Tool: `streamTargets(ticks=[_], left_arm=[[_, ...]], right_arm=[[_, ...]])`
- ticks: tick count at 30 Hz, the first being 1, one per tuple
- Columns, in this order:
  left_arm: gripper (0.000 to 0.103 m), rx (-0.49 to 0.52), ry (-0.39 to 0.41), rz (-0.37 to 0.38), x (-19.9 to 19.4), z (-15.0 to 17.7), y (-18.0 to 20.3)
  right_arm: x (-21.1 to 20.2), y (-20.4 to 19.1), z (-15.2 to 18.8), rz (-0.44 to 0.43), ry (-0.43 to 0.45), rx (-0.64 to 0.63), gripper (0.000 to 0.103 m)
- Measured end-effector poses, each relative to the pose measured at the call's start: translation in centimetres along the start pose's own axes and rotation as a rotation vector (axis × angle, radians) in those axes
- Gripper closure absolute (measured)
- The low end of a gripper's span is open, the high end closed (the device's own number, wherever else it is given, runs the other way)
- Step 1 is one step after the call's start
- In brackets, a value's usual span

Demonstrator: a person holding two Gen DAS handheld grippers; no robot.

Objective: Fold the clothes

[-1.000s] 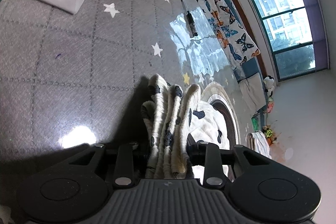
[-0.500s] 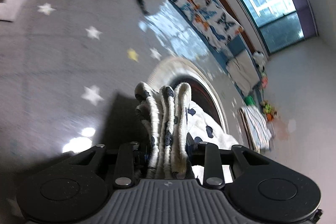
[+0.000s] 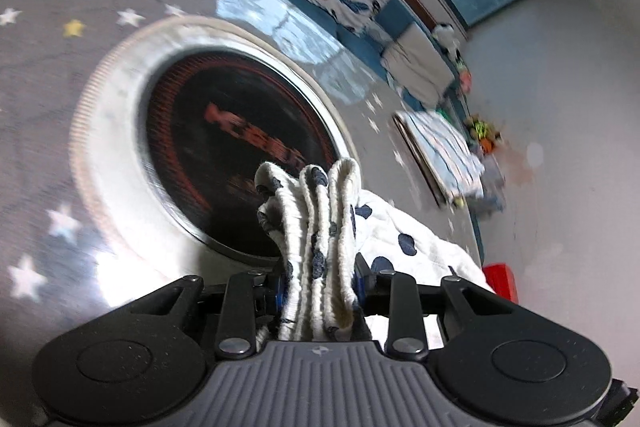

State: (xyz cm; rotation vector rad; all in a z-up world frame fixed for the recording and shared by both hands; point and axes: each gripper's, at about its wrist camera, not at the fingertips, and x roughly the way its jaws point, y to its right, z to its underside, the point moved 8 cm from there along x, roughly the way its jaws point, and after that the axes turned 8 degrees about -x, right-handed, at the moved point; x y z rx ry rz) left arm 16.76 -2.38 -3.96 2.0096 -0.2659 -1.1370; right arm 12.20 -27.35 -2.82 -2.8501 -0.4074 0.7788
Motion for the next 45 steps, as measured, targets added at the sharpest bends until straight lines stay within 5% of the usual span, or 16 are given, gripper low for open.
streamTargets(ticks=[14,45], left_arm=[[0.071,0.088,-0.090,0.010,5.4,4.0,5.7],[0.070,0.152,-0.157,-0.052,11.7,4.4,8.1]], right_arm=[[-3.6,6.6,-0.6,0.125,0.049,0.021,0.095],[-0.8,12.8,0.4,0.237,-0.040,0.052,0.095]])
